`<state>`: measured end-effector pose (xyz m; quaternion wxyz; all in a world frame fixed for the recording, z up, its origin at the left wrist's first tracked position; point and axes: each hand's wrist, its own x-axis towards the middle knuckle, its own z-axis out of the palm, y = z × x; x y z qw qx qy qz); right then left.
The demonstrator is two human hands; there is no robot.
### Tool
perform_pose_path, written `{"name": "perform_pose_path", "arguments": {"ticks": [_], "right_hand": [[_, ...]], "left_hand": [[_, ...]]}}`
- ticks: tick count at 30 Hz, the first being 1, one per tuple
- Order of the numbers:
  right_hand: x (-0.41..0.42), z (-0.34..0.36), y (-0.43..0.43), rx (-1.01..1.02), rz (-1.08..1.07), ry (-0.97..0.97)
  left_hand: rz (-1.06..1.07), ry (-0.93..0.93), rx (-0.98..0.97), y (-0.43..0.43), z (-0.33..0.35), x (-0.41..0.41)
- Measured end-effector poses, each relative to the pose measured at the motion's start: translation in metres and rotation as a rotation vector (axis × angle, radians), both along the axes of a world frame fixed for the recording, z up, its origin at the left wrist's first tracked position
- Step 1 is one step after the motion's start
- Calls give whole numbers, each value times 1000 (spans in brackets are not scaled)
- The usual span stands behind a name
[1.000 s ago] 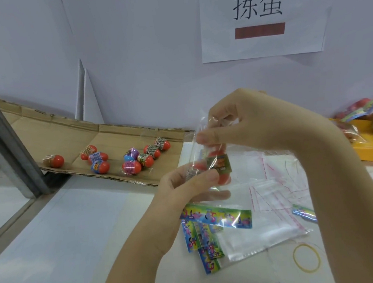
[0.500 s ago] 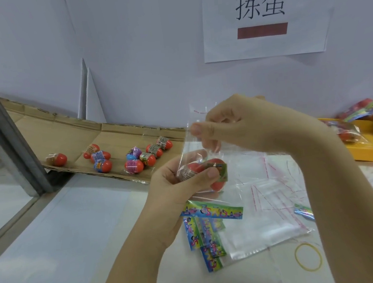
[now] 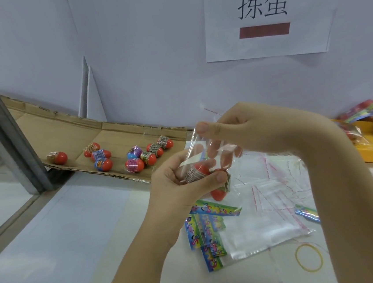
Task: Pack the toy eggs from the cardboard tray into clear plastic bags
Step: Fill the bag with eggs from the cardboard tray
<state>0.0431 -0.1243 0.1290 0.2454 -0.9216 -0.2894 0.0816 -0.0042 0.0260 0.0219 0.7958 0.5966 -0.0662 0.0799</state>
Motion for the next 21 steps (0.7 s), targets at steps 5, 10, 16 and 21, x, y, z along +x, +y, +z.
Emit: {"name": "perform_pose_path", "arguments": {"ticks": [5,10,16,21], "right_hand": [[4,0,-5,9,28,29],[13,-2,-14,241,29,-72],[16,-8,-7,377,-1,-84],[14,-10,-2,351,30,23]], "left_hand": [[-8,27,-31,-1,2,0],[-46,81,-422,0,3,2],[93,118,-561,-11,-1,4],[115,138,-562,-11,-4,6]]}}
